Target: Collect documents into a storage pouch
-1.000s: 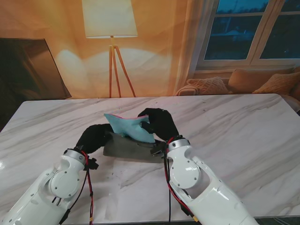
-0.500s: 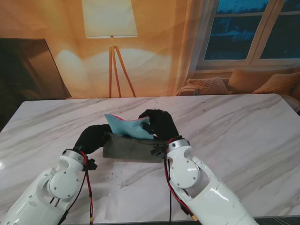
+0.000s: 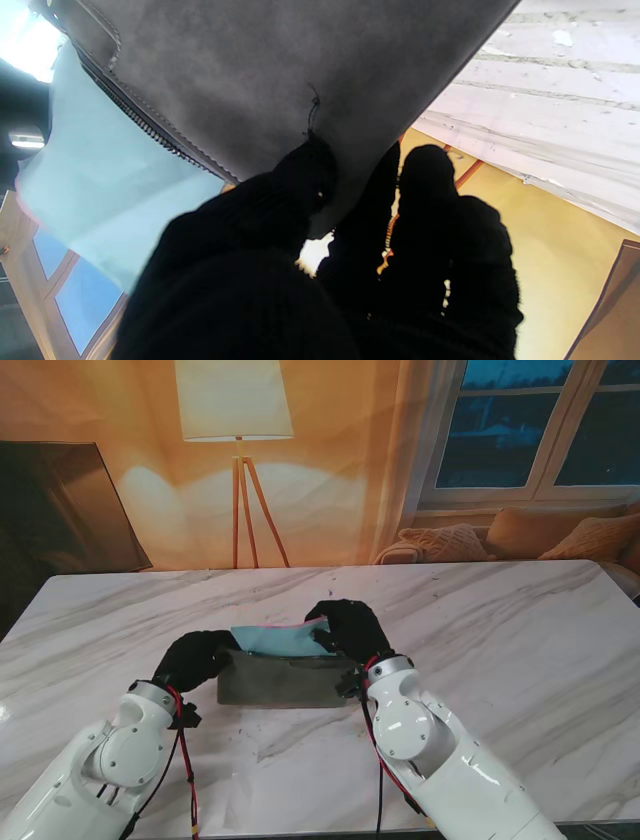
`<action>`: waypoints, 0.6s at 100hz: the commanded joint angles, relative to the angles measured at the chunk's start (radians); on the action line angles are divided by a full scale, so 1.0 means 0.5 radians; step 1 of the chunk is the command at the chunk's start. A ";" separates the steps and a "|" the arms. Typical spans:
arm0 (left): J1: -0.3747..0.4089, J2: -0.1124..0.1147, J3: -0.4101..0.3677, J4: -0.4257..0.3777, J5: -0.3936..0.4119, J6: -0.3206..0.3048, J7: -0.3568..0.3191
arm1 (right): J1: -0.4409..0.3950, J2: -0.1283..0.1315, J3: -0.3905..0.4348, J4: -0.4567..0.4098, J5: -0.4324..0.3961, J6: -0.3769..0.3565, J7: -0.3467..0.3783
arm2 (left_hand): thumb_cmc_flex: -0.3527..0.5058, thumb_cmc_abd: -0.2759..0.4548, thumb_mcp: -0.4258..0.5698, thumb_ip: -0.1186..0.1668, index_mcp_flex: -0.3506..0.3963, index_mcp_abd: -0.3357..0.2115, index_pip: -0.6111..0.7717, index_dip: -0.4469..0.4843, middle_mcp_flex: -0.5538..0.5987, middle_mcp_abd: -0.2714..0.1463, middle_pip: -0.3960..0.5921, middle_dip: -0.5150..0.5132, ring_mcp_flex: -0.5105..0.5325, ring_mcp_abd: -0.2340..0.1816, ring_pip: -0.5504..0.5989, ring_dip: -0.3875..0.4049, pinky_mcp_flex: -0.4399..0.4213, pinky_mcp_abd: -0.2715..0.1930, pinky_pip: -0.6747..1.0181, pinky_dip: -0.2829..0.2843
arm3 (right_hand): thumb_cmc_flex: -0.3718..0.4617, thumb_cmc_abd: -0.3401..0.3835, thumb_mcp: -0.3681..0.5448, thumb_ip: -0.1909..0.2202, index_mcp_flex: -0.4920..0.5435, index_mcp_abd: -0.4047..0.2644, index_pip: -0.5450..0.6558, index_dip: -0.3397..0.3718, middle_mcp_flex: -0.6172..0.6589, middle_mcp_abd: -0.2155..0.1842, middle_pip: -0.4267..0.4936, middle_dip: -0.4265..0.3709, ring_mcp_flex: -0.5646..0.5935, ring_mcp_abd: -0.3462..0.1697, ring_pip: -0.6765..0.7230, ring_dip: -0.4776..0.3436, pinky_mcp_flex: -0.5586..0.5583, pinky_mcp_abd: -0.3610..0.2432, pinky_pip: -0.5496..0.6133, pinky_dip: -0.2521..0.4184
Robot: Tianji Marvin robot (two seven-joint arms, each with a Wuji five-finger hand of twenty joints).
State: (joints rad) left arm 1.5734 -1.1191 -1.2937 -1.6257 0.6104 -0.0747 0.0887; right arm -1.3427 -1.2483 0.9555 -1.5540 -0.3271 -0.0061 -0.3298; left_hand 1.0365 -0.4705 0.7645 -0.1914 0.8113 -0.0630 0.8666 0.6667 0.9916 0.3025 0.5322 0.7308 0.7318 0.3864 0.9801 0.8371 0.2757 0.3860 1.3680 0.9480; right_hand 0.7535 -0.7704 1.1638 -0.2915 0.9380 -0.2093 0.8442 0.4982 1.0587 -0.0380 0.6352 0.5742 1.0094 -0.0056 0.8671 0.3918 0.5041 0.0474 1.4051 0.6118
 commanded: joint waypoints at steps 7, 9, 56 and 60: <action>0.018 0.002 -0.008 -0.016 0.000 0.002 -0.020 | -0.012 0.028 0.000 0.025 -0.020 0.051 0.077 | 0.034 0.063 -0.047 0.011 0.026 0.067 0.095 0.016 0.033 -0.028 0.018 -0.003 -0.018 0.140 0.025 0.008 -0.075 -0.142 -0.048 -0.053 | 0.004 0.106 0.091 0.052 -0.018 -0.095 0.324 -0.045 -0.275 0.011 -0.111 0.034 -0.256 -0.057 -0.154 0.077 -0.246 -0.074 -0.183 0.031; 0.018 0.002 -0.008 -0.014 0.000 0.000 -0.018 | -0.013 0.031 0.000 0.026 -0.023 0.054 0.086 | 0.034 0.064 -0.047 0.011 0.026 0.067 0.096 0.015 0.032 -0.027 0.018 -0.003 -0.018 0.140 0.025 0.008 -0.075 -0.142 -0.048 -0.053 | -0.004 0.097 0.097 0.047 -0.036 -0.097 0.339 -0.066 -0.350 0.018 -0.096 0.016 -0.310 -0.064 -0.196 0.092 -0.294 -0.078 -0.231 0.038; 0.011 0.001 -0.010 0.013 0.006 -0.047 0.001 | -0.050 0.097 0.057 0.012 -0.194 0.102 0.214 | 0.034 0.061 -0.041 0.010 0.028 0.067 0.107 0.006 0.039 -0.033 0.018 0.000 -0.014 0.137 0.025 0.009 -0.069 -0.143 -0.049 -0.050 | -0.634 0.096 0.102 0.262 -0.481 0.148 -0.401 0.036 -0.952 0.071 -0.099 -0.177 -0.890 -0.092 -0.457 0.082 -0.792 -0.091 -0.715 0.151; 0.010 0.002 -0.009 0.017 0.009 -0.055 0.003 | -0.055 0.101 0.065 0.008 -0.205 0.093 0.216 | 0.034 0.061 -0.040 0.010 0.028 0.065 0.109 0.007 0.039 -0.031 0.017 0.000 -0.013 0.136 0.026 0.009 -0.069 -0.144 -0.049 -0.050 | -0.654 0.086 0.092 0.280 -0.538 0.162 -0.444 0.048 -0.967 0.072 -0.107 -0.177 -0.901 -0.093 -0.465 0.080 -0.797 -0.090 -0.720 0.152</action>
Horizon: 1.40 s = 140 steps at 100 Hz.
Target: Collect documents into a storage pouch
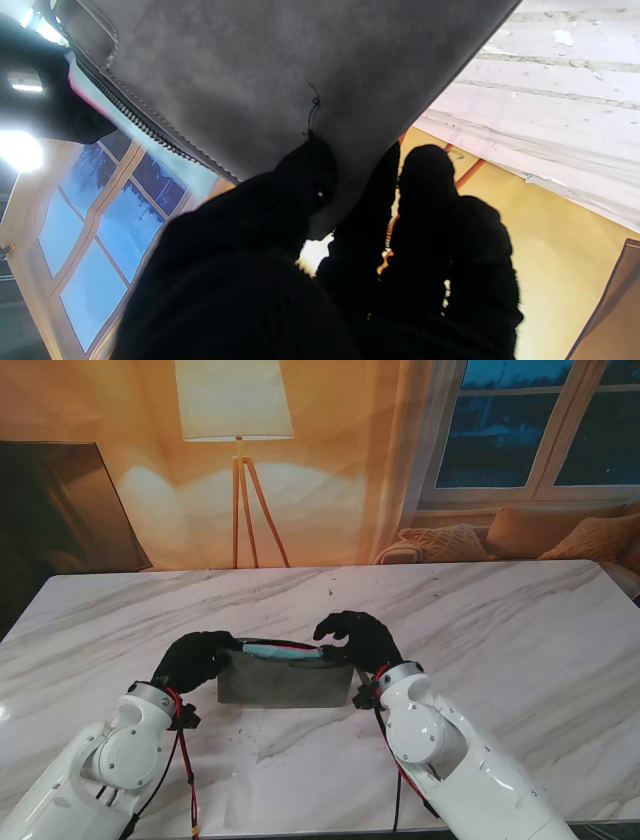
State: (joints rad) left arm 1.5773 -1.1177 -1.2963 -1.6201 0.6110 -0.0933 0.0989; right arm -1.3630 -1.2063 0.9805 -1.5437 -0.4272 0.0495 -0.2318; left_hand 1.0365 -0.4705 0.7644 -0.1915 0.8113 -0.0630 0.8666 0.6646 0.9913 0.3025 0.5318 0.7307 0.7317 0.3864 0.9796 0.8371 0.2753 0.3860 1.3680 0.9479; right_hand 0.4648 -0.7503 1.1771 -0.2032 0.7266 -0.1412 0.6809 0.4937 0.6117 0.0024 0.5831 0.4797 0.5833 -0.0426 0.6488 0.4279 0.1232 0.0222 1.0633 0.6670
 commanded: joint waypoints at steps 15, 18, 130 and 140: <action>-0.006 0.000 0.002 0.021 0.012 -0.039 -0.014 | -0.029 0.018 0.038 -0.039 -0.006 -0.047 0.010 | 0.033 0.060 -0.037 0.010 0.026 0.067 0.110 0.010 0.041 -0.031 0.018 0.001 -0.011 0.135 0.027 0.009 -0.066 -0.145 -0.049 -0.050 | -0.100 0.058 0.031 0.107 -0.188 -0.016 -0.156 0.067 -0.091 -0.006 -0.005 0.020 -0.062 -0.024 -0.041 0.008 -0.041 -0.045 -0.055 0.039; -0.007 0.000 0.003 0.024 0.012 -0.042 -0.013 | -0.030 0.019 0.041 -0.044 -0.008 -0.059 0.007 | 0.033 0.059 -0.037 0.010 0.028 0.067 0.111 0.010 0.041 -0.029 0.018 0.001 -0.011 0.136 0.027 0.009 -0.066 -0.144 -0.049 -0.050 | -0.102 0.071 0.027 0.108 -0.162 -0.042 -0.140 0.077 -0.092 -0.007 -0.005 0.022 -0.062 -0.026 -0.042 0.009 -0.040 -0.043 -0.056 0.041; -0.006 -0.007 0.015 0.033 0.008 -0.034 0.019 | -0.035 0.077 0.019 0.087 -0.316 -0.183 0.010 | 0.026 0.044 -0.027 0.005 0.020 0.075 0.116 0.004 0.044 -0.030 0.024 0.001 -0.011 0.139 0.032 0.010 -0.068 -0.144 -0.048 -0.048 | -0.195 0.289 -0.198 -0.066 0.061 -0.169 0.338 -0.006 -0.279 -0.025 -0.094 0.028 -0.270 -0.054 -0.211 -0.021 -0.126 -0.116 -0.427 0.099; -0.006 -0.009 0.017 0.033 0.002 -0.030 0.023 | -0.036 0.069 0.023 0.093 -0.330 -0.199 -0.043 | 0.027 0.042 -0.022 0.005 0.021 0.081 0.116 0.002 0.046 -0.027 0.024 0.001 -0.011 0.142 0.032 0.010 -0.070 -0.143 -0.048 -0.047 | -0.162 0.261 -0.152 -0.096 -0.032 -0.170 0.363 -0.032 -0.293 -0.035 -0.079 0.029 -0.263 -0.065 -0.202 -0.024 -0.116 -0.113 -0.403 0.108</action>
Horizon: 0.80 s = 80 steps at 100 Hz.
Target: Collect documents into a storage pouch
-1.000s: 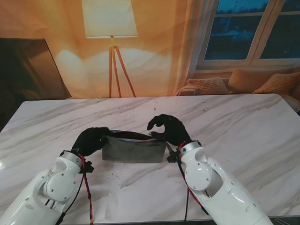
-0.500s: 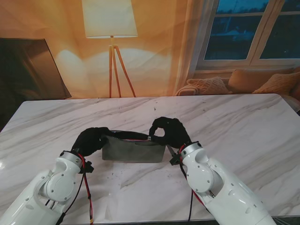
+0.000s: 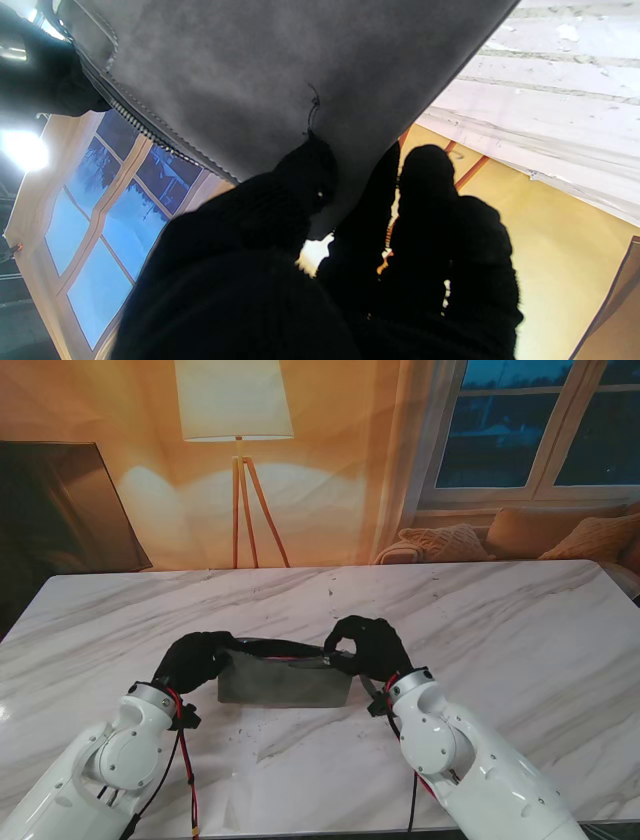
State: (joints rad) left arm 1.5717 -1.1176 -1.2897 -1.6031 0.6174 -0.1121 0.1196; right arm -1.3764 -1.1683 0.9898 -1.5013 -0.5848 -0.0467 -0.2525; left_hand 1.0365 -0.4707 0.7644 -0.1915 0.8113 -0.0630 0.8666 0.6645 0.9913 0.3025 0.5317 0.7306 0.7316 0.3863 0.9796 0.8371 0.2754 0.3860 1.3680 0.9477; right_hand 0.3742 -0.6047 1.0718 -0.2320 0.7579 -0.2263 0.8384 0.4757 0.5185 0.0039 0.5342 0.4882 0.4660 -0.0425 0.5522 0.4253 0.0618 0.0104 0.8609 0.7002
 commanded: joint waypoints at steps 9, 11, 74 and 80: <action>0.005 -0.010 0.005 -0.002 -0.009 0.010 -0.014 | -0.018 -0.009 0.017 -0.001 -0.015 -0.022 -0.016 | 0.025 0.042 -0.021 0.004 0.021 0.081 0.116 0.002 0.045 -0.028 0.025 0.001 -0.010 0.142 0.034 0.010 -0.069 -0.144 -0.047 -0.046 | -0.012 -0.003 0.064 -0.024 -0.143 0.013 -0.027 0.076 -0.139 -0.037 0.042 0.006 -0.040 -0.070 -0.006 -0.032 -0.004 -0.096 0.029 0.034; 0.005 -0.010 0.005 -0.002 -0.010 0.010 -0.014 | -0.022 -0.009 0.021 -0.006 -0.010 -0.024 -0.015 | 0.025 0.042 -0.020 0.004 0.022 0.081 0.117 0.002 0.045 -0.029 0.025 0.001 -0.010 0.142 0.034 0.010 -0.069 -0.144 -0.047 -0.046 | -0.014 -0.002 0.060 -0.025 -0.138 0.007 -0.021 0.083 -0.141 -0.036 0.042 0.005 -0.044 -0.073 -0.008 -0.032 -0.007 -0.096 0.029 0.033; 0.008 -0.010 -0.003 -0.006 -0.011 0.004 -0.012 | -0.063 0.036 0.025 0.007 -0.086 -0.074 0.100 | 0.025 0.042 -0.018 0.002 0.022 0.084 0.119 0.005 0.045 -0.025 0.028 -0.001 -0.011 0.144 0.036 0.010 -0.070 -0.144 -0.048 -0.043 | -0.149 0.152 -0.087 0.057 0.026 0.007 -0.080 -0.057 -0.164 -0.042 -0.071 -0.052 -0.122 -0.052 -0.112 -0.057 -0.071 -0.084 -0.070 0.021; 0.009 -0.010 -0.003 -0.004 -0.012 0.000 -0.014 | -0.059 0.039 0.023 0.012 -0.100 -0.075 0.106 | 0.024 0.040 -0.018 0.002 0.020 0.085 0.118 0.005 0.045 -0.027 0.028 -0.001 -0.012 0.143 0.036 0.010 -0.072 -0.144 -0.049 -0.043 | -0.164 0.170 -0.092 0.068 0.012 0.024 -0.114 -0.056 -0.171 -0.040 -0.076 -0.053 -0.128 -0.054 -0.117 -0.057 -0.073 -0.081 -0.077 0.023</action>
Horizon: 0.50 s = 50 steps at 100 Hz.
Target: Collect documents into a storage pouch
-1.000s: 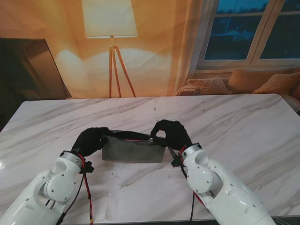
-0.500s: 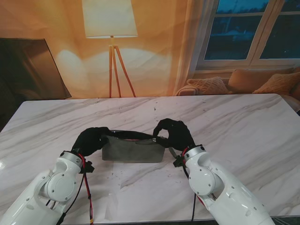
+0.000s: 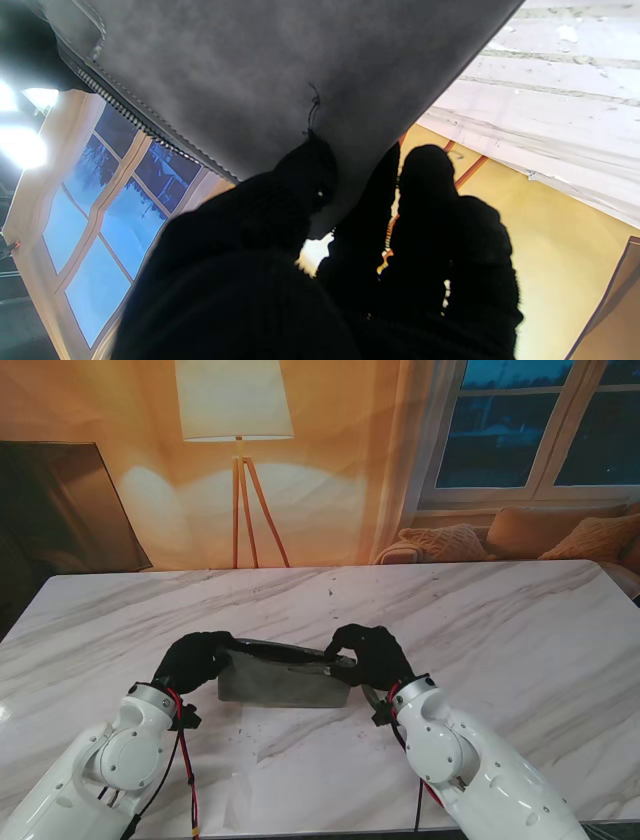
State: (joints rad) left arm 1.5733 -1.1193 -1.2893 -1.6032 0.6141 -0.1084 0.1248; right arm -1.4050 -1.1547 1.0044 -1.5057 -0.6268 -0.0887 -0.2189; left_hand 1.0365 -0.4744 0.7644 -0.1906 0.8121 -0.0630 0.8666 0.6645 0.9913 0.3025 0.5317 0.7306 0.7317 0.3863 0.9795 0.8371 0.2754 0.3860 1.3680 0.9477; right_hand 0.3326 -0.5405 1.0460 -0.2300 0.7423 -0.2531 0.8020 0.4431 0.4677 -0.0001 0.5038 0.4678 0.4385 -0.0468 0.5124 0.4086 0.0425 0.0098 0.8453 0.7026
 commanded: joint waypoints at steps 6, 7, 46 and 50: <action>0.006 -0.006 -0.004 -0.002 -0.005 -0.011 -0.025 | 0.002 0.013 -0.006 0.025 -0.027 0.003 0.032 | 0.025 0.052 -0.017 0.001 0.019 0.084 0.119 0.006 0.045 -0.027 0.027 -0.001 -0.012 0.143 0.035 0.010 -0.071 -0.144 -0.048 -0.043 | -0.086 0.049 -0.045 0.073 0.005 0.066 -0.069 0.011 -0.071 -0.031 -0.015 -0.010 -0.063 -0.048 -0.035 -0.022 -0.021 -0.082 -0.045 0.021; 0.006 -0.006 -0.004 -0.002 -0.005 -0.012 -0.025 | 0.003 0.012 -0.005 0.025 -0.028 0.002 0.030 | 0.025 0.052 -0.017 0.001 0.018 0.082 0.119 0.006 0.045 -0.028 0.028 -0.001 -0.012 0.143 0.035 0.010 -0.070 -0.145 -0.048 -0.043 | -0.087 0.052 -0.046 0.076 -0.005 0.065 -0.075 0.011 -0.071 -0.030 -0.014 -0.009 -0.062 -0.049 -0.034 -0.022 -0.018 -0.080 -0.044 0.022; 0.013 -0.009 0.006 0.010 -0.008 0.014 -0.012 | -0.057 -0.018 0.139 -0.045 0.041 0.080 -0.075 | 0.027 0.068 -0.025 0.006 0.031 0.058 0.118 0.011 0.049 -0.032 0.025 0.001 -0.006 0.135 0.036 0.008 -0.060 -0.146 -0.047 -0.046 | -0.096 0.082 0.043 0.265 -0.328 0.077 -0.395 0.206 -0.078 -0.028 0.035 0.023 0.013 -0.053 0.026 0.004 0.058 -0.075 0.026 0.085; 0.014 -0.010 0.007 0.009 -0.009 0.018 -0.008 | -0.057 -0.018 0.159 -0.043 0.036 0.089 -0.084 | 0.027 0.068 -0.025 0.006 0.031 0.056 0.118 0.010 0.049 -0.030 0.025 0.000 -0.004 0.136 0.036 0.008 -0.060 -0.146 -0.047 -0.046 | -0.099 0.080 0.048 0.265 -0.325 0.078 -0.395 0.210 -0.077 -0.028 0.038 0.023 0.014 -0.051 0.029 0.004 0.061 -0.076 0.033 0.085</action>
State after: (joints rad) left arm 1.5735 -1.1193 -1.2877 -1.5999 0.6128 -0.1044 0.1287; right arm -1.4336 -1.1671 1.0660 -1.5232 -0.6197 -0.0564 -0.2672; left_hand 1.0363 -0.4745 0.7643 -0.1906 0.8120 -0.0630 0.8666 0.6645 0.9913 0.3025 0.5317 0.7305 0.7317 0.3863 0.9796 0.8371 0.2754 0.3860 1.3680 0.9477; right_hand 0.3100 -0.5167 1.0401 -0.1457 0.6126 -0.2124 0.6219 0.5363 0.4677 -0.0002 0.5142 0.4709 0.4338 -0.0501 0.5166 0.4020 0.0706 0.0096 0.8495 0.7236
